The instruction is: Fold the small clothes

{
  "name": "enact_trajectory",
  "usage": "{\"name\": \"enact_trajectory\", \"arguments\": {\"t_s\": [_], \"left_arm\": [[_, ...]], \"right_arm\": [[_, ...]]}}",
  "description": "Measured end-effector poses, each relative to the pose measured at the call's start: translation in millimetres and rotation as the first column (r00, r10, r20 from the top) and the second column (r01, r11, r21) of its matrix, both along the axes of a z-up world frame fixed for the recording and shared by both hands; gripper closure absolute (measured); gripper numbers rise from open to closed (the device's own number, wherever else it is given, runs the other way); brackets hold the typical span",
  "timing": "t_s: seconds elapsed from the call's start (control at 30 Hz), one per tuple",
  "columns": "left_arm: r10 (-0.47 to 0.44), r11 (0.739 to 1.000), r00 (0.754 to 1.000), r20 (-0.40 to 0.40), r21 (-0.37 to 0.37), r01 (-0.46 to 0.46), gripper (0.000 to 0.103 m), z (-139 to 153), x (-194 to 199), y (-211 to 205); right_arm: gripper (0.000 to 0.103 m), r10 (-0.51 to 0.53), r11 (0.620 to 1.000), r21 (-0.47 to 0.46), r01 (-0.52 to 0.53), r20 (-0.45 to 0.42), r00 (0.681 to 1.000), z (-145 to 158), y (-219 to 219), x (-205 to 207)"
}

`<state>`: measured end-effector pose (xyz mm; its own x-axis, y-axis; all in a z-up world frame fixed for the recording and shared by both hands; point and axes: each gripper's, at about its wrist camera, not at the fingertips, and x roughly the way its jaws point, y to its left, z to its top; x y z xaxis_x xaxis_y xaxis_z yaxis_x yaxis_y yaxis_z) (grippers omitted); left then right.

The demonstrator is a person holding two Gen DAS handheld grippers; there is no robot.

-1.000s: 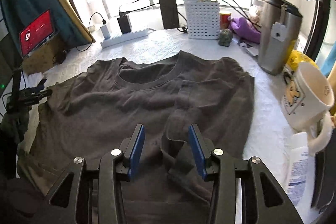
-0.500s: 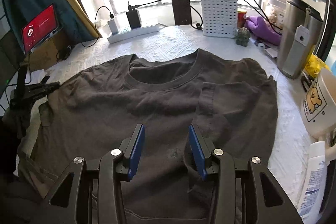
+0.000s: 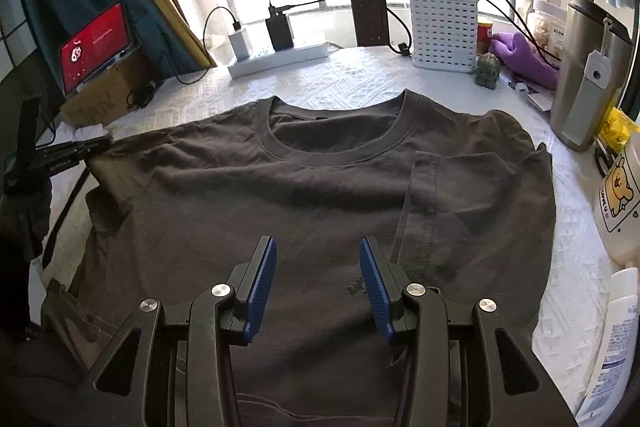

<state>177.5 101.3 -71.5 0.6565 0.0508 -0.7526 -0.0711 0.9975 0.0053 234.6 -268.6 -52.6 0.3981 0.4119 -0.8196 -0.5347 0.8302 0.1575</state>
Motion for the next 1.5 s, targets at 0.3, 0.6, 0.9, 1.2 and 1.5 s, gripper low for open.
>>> {"name": "enact_trajectory", "arguments": {"t_s": [0.3, 0.6, 0.9, 1.2, 1.5], "left_arm": [[-0.142, 0.983, 0.989, -0.040, -0.123, 0.136, 0.096, -16.3, 24.1, -75.5], [-0.166, 0.958, 0.986, -0.028, -0.240, 0.155, 0.037, -0.4, -2.1, -73.7], [0.000, 0.978, 0.995, -0.101, -0.207, -0.021, 0.036, -24.2, -41.2, -3.2], [-0.118, 0.965, 0.992, -0.032, -0.238, 0.107, 0.041, -37.2, -35.3, -21.2], [-0.182, 0.963, 0.981, 0.066, -0.191, 0.191, 0.099, -0.1, -53.5, -34.9]], "right_arm": [[0.057, -0.015, 1.000, 0.022, 0.015, 0.009, 1.000, 1.5, -11.0, -7.7], [0.057, -0.044, 0.998, 0.037, 0.043, 0.022, 0.999, 6.3, -27.8, -14.1], [0.057, -0.027, 0.999, 0.027, 0.026, 0.014, 1.000, 1.8, -13.5, -14.3], [0.057, 0.008, 1.000, 0.006, -0.008, 0.036, 0.999, 13.5, 7.8, -23.5], [0.057, -0.009, 1.000, 0.002, 0.009, 0.037, 0.999, 14.2, 5.2, -30.2]]}}
